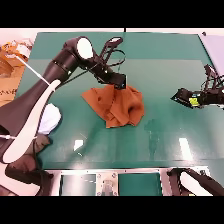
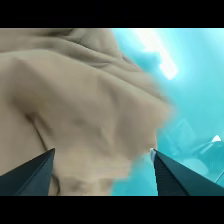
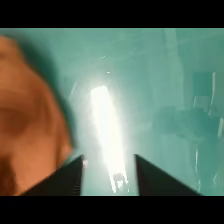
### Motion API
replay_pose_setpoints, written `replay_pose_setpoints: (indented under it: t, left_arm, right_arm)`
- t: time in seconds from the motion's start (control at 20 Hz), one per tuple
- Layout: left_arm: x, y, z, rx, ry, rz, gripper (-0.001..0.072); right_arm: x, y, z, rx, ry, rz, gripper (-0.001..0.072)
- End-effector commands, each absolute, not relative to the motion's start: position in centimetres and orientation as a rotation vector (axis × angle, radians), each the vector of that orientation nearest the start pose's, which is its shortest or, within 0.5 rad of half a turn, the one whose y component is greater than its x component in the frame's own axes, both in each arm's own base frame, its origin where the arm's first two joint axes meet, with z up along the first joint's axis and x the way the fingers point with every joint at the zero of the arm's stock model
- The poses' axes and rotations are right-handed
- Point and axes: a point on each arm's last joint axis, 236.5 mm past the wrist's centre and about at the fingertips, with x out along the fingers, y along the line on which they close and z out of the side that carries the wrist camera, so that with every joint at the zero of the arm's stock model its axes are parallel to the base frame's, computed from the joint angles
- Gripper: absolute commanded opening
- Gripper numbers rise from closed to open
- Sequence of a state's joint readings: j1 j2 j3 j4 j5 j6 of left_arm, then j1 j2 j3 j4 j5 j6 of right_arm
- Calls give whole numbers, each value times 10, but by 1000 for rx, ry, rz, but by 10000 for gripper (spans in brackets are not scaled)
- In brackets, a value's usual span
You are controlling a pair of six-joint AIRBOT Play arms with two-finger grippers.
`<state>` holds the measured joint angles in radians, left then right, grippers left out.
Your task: Fold the shirts.
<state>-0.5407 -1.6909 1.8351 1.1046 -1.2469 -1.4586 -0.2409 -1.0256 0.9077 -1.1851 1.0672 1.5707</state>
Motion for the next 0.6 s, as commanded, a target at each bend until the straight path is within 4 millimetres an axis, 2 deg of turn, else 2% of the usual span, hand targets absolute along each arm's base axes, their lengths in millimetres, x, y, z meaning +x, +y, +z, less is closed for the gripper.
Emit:
replay_pose_setpoints:
  t: [0.0,0.05,0.15,0.3,0.45,0.55]
  left_arm:
    - [391,-328,85,24,1214,-830,671]
    - [396,-308,84,11,1247,-802,671]
    - [407,-265,75,-13,1312,-728,671]
    - [423,-213,53,-87,1367,-619,671]
    - [433,-173,12,-180,1409,-507,671]
    - [431,-154,-20,-229,1440,-445,671]
  right_arm:
    - [334,1,25,523,1166,-15,432]
    - [328,5,22,544,1199,-14,432]
    - [319,26,12,611,1240,32,432]
    - [309,79,-14,682,1270,127,432]
    - [319,134,-34,721,1226,198,432]
    - [338,157,-43,743,1200,208,432]
